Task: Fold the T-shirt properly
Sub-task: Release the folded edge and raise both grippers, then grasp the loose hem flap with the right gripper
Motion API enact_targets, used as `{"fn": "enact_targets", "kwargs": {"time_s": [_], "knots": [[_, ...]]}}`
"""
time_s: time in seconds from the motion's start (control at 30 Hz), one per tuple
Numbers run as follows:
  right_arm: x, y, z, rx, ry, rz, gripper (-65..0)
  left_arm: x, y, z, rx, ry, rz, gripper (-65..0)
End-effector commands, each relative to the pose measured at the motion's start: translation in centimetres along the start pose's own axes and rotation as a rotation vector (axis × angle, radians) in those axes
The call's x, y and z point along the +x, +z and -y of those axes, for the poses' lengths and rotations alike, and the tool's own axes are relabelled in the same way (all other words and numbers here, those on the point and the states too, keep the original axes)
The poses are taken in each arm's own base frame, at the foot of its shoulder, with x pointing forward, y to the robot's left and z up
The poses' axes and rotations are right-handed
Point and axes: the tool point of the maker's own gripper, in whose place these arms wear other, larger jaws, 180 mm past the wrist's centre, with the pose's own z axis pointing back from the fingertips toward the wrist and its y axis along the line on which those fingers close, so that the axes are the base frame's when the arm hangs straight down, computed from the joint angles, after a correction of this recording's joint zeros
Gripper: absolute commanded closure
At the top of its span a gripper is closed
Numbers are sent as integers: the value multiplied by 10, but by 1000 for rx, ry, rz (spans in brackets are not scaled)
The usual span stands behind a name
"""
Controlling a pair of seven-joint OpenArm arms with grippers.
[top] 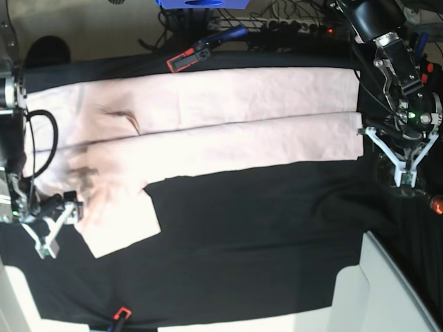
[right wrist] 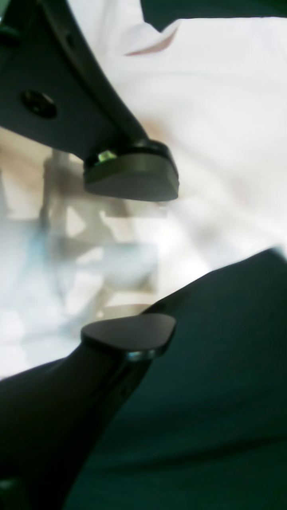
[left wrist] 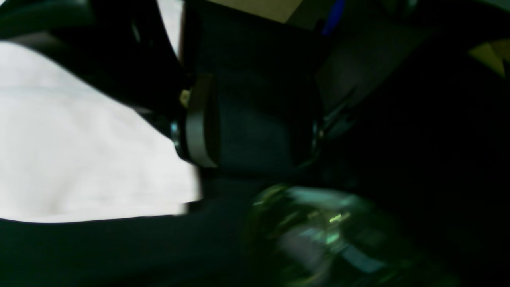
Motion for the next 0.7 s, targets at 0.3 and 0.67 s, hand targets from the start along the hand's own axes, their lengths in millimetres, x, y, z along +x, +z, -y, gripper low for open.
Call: {"fn": "enact_targets", "kwargs": {"time_s": [0.3,0.67], "knots": [[38,-14,-8,20,-50,95,-482,14,3,0,0,-7,46,-279],[32,-29,-49,86,-60,86,-480,12,3,-1,0,-4,41,-279]]}}
